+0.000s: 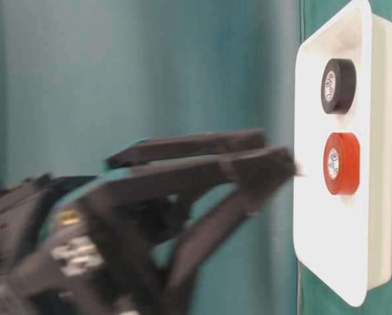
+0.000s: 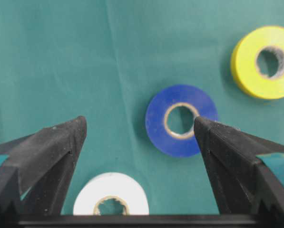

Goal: Pick up the tape from a random location and place it into the white case.
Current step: 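Lower the open left gripper over the blue tape roll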

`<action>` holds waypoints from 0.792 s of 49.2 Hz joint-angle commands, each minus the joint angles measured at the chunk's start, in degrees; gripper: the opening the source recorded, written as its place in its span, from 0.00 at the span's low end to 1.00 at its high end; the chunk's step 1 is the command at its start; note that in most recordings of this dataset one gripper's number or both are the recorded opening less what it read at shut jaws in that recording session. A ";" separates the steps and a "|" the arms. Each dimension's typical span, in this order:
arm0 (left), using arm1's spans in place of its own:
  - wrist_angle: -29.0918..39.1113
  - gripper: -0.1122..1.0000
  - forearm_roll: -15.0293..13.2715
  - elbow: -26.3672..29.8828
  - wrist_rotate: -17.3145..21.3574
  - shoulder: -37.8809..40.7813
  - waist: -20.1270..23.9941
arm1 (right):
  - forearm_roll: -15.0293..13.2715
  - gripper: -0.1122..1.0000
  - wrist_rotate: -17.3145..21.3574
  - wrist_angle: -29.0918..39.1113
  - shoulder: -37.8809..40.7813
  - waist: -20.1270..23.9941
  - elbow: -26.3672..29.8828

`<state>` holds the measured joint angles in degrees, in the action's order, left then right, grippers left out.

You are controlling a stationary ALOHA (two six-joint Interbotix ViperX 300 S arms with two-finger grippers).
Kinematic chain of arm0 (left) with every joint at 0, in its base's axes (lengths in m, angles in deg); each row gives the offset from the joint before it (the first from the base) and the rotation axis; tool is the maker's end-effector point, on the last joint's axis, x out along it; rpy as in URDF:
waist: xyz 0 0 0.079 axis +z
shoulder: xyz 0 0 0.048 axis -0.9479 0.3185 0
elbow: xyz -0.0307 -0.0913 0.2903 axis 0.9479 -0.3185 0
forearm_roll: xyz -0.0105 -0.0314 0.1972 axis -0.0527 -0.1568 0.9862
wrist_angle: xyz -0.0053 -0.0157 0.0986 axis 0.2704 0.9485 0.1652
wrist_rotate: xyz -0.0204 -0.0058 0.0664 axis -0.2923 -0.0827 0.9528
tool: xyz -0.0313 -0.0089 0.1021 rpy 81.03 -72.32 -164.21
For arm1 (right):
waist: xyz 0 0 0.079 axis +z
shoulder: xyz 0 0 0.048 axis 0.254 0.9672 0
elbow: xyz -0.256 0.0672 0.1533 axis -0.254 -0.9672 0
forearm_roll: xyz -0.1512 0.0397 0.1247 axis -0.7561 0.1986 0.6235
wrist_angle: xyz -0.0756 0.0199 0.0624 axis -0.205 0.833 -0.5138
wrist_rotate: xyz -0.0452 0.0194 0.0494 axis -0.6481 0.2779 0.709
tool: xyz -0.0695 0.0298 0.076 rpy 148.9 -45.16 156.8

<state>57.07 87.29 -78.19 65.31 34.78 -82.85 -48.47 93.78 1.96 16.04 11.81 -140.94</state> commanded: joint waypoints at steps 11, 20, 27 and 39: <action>-1.93 0.98 0.18 -0.18 0.00 2.46 0.09 | -0.09 0.79 -0.09 -0.26 0.53 0.00 1.49; -5.98 0.98 0.18 -2.55 0.09 3.60 -0.44 | -0.09 0.79 -0.09 -0.26 0.53 0.09 1.41; -9.23 0.98 0.18 -4.31 0.26 4.48 -1.05 | -0.09 0.79 -0.09 -0.26 0.62 0.00 1.41; -10.63 0.98 0.18 -5.27 0.26 7.65 -1.76 | -0.09 0.79 -0.09 -0.35 1.05 0.00 1.32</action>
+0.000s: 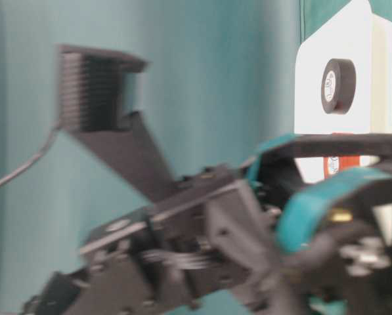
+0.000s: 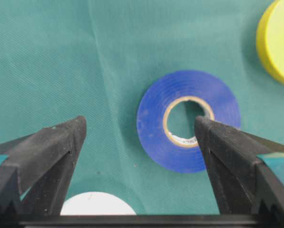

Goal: Pick up the tape from a random location and place it into the white case.
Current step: 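Lower the open left gripper over the blue tape roll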

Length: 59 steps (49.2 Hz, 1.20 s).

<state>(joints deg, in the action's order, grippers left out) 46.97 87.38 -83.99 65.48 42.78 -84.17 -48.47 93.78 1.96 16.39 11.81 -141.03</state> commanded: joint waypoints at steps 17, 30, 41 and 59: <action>-2.81 0.98 0.18 0.09 0.26 4.75 -0.53 | -0.09 0.79 -0.09 -0.35 1.05 0.00 1.32; -3.96 0.98 0.26 0.00 0.35 5.98 -0.53 | -0.09 0.79 -0.09 -0.26 1.05 0.00 1.32; -4.04 0.98 0.26 0.00 0.35 5.98 -0.53 | -0.09 0.79 -0.09 -0.26 1.05 0.00 1.32; -2.90 0.44 0.26 0.26 0.44 5.98 -0.62 | -0.09 0.78 -0.09 -0.26 1.05 0.09 1.32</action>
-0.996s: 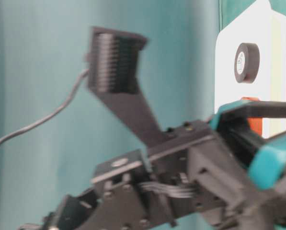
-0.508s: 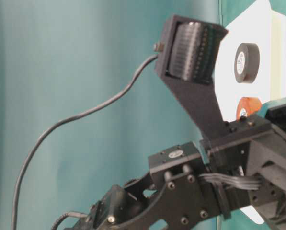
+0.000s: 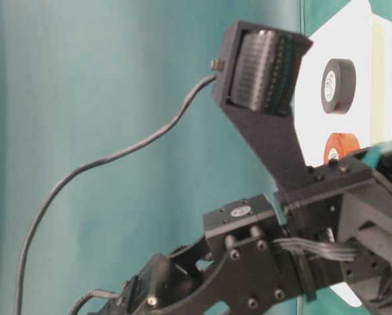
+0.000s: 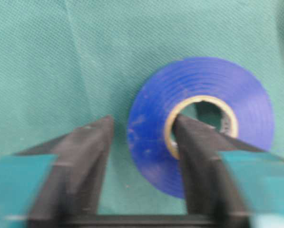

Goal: Pick up the tape from a random location and place it into the white case.
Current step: 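Lower the open left gripper over the blue tape roll, then close the left gripper on the blue tape roll's edge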

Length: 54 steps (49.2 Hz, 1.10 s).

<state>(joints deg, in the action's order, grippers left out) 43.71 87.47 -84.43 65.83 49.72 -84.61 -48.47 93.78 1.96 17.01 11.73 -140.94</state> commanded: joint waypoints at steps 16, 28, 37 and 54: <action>1.05 0.30 0.18 0.88 -0.18 -1.14 -0.18 | -0.09 0.78 -0.09 -0.26 0.44 0.09 1.32; 3.69 0.30 0.09 1.85 -0.35 -2.99 -0.35 | -0.09 0.78 -0.09 -0.26 0.44 0.18 1.32; 6.94 0.30 0.18 3.16 -0.35 -5.45 -0.44 | -0.09 0.78 -0.09 -0.09 0.44 0.09 1.32; 12.66 0.30 0.18 5.62 -0.44 -12.48 -0.79 | -0.09 0.78 -0.09 -0.09 0.44 0.18 1.32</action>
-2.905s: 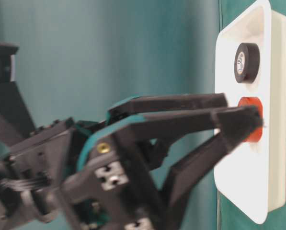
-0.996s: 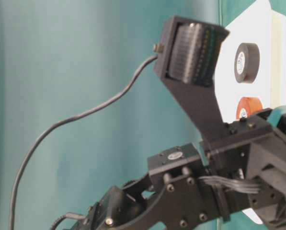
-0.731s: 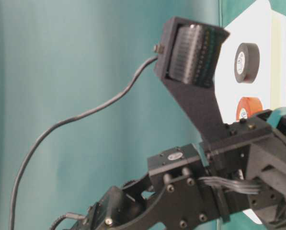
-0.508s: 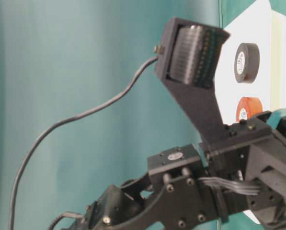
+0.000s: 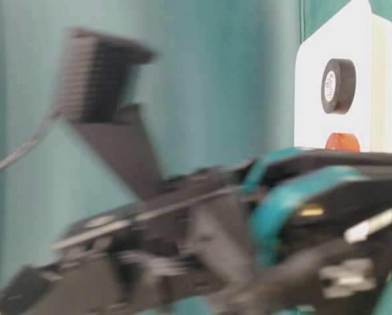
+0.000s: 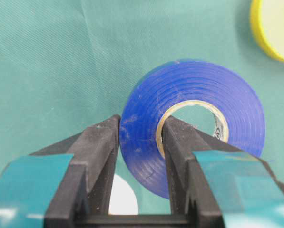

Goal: Pick up the tape from a random location and place it into the white case.
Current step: 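Close the left gripper on the blue tape roll's edge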

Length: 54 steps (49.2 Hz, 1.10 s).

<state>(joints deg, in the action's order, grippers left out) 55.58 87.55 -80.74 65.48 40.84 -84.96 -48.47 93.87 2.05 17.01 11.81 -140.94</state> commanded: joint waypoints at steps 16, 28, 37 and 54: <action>8.61 0.30 0.18 6.15 0.00 -7.29 -0.44 | -0.09 0.78 -0.18 0.00 0.44 0.00 1.41; 11.87 0.30 0.62 9.14 0.18 -11.43 -0.62 | -0.09 0.78 -0.18 0.18 0.44 0.09 1.41; 15.21 0.30 0.62 11.16 0.18 -14.15 -0.62 | -0.09 0.78 -0.18 0.18 0.53 0.00 1.41; 18.19 0.30 0.70 12.92 0.18 -15.29 -0.62 | -0.09 0.78 -0.18 0.18 0.44 0.09 1.41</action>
<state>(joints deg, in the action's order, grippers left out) 73.86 88.08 -69.14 65.57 27.39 -85.40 -48.47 93.78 2.40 17.01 11.81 -140.94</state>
